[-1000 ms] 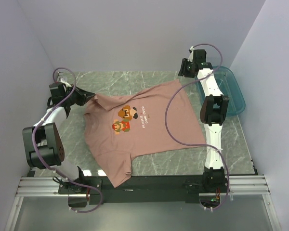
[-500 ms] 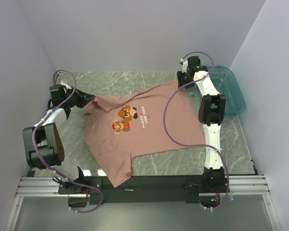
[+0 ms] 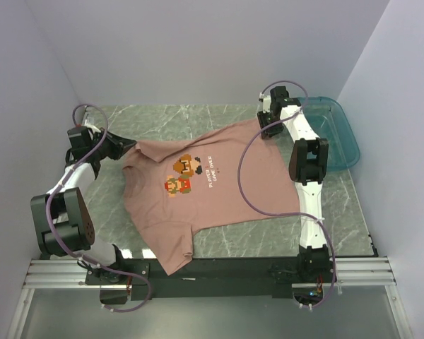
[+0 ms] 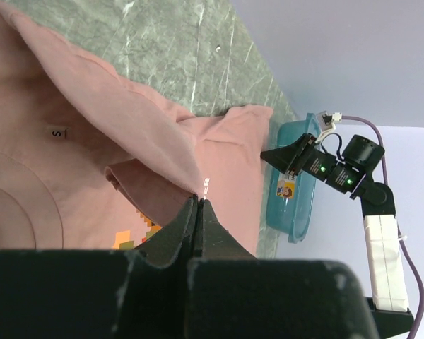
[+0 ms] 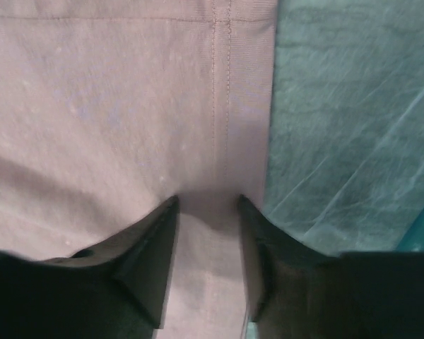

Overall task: Fold and stack the t-shirts
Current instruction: Flatten the tshirt out

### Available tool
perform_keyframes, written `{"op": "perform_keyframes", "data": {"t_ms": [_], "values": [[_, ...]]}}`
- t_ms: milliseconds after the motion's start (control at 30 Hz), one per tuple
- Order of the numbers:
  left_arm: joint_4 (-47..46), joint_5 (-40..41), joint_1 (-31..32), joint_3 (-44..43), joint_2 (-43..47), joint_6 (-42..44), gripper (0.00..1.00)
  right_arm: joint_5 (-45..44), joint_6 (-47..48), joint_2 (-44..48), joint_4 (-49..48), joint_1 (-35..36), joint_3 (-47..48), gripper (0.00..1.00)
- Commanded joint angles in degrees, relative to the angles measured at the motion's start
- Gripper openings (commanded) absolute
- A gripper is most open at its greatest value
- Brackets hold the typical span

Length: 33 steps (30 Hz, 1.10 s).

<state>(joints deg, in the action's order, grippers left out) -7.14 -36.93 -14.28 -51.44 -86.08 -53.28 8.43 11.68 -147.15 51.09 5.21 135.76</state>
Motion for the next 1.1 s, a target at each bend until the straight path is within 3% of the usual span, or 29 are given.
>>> {"op": "perform_keyframes", "data": {"t_ms": [0,333,567,667,767,967,1067], "values": [[-2.09,-1.83,-0.31,0.99,2.59,0.54,0.0,0.54,1.32,0.02,2.61,-0.2,-0.15,0.44],[-2.09,-2.36,-2.06,3.89,6.27,0.37,0.0,3.35,2.99,3.62,4.37,-0.47,-6.82,0.1],[-1.39,-2.97,-3.56,7.75,11.72,0.28,0.0,5.2,4.49,12.4,1.65,-0.38,-21.4,0.04],[-1.91,-3.24,-3.65,9.07,13.04,-0.33,0.0,5.55,5.19,16.09,-1.07,-0.73,-25.54,0.09],[-2.44,-3.68,-3.65,9.87,13.14,-0.78,0.0,6.68,5.02,17.07,-2.4,-1.43,-23.45,0.28],[-1.92,-3.5,-3.73,9.43,13.13,-0.42,0.0,7.57,2.65,10.32,-0.2,-1.7,-8.43,0.5],[-1.92,-3.42,-3.82,9.17,12.87,-0.6,0.0,8.1,0.19,6.27,-0.02,-1.79,-2.27,0.53]]}}
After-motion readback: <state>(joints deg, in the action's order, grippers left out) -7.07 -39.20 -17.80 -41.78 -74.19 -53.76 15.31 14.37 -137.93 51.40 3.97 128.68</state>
